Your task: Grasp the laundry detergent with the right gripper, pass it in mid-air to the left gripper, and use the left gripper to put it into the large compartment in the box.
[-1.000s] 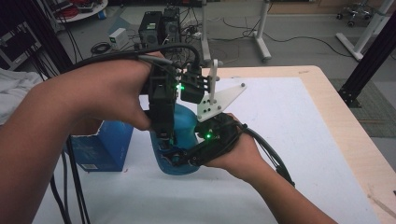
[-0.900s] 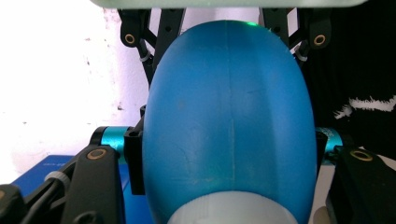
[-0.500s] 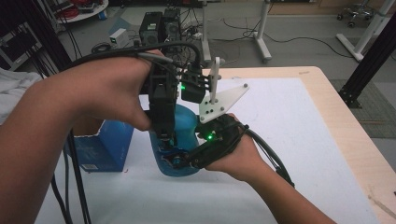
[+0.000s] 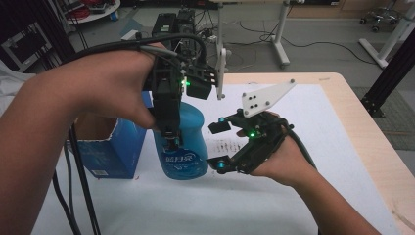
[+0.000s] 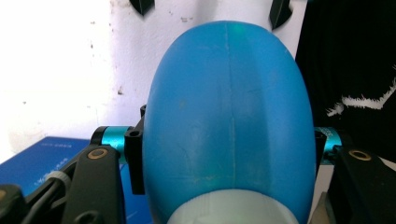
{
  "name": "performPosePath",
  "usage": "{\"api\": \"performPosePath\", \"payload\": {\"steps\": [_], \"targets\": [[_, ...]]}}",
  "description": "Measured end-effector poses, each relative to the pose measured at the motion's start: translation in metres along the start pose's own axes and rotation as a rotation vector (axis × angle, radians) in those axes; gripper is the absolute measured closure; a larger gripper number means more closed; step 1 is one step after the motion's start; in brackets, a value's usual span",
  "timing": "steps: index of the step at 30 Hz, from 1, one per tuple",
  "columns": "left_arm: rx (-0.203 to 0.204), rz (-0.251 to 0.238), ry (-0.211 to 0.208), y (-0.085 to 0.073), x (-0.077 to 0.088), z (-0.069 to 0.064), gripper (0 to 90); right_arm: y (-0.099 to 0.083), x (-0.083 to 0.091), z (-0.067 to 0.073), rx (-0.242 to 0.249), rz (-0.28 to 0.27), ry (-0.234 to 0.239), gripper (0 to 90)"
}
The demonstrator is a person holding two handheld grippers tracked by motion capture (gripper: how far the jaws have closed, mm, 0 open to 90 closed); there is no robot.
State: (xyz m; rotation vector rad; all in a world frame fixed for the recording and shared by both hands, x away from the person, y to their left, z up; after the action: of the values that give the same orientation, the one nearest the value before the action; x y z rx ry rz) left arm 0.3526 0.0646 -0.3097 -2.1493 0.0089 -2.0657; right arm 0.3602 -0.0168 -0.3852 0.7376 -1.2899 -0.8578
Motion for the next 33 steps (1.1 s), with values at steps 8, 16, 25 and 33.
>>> {"api": "performPosePath", "payload": {"steps": [8,16,25,33], "targets": [[0.031,-0.006,-0.004,-0.010,0.007,0.005,39.3,-0.010,0.018,-0.012,-0.007,0.084,-0.083,1.0],[0.101,-0.007,-0.021,-0.026,0.025,0.011,39.2,-0.019,0.041,-0.025,0.015,0.219,-0.135,0.8],[0.346,-0.024,-0.075,-0.059,0.063,0.031,39.2,-0.024,0.071,-0.035,0.079,0.420,-0.203,0.8],[0.591,-0.064,-0.123,-0.088,0.080,0.052,39.1,-0.024,0.086,-0.038,0.109,0.502,-0.229,0.8]]}}
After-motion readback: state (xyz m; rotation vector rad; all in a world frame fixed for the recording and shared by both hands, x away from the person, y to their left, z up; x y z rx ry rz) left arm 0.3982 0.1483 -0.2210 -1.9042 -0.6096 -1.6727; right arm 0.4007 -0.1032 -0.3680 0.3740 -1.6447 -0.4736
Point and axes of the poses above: each handheld gripper's, and its own axes: x roughly backward along the jaws, y roughly out of its top, z roughly to its left, the point moved 10 cm from there along -x, roughly forward along the jaws, and after that the axes turned 7 degrees about z, right-handed, at the moved point
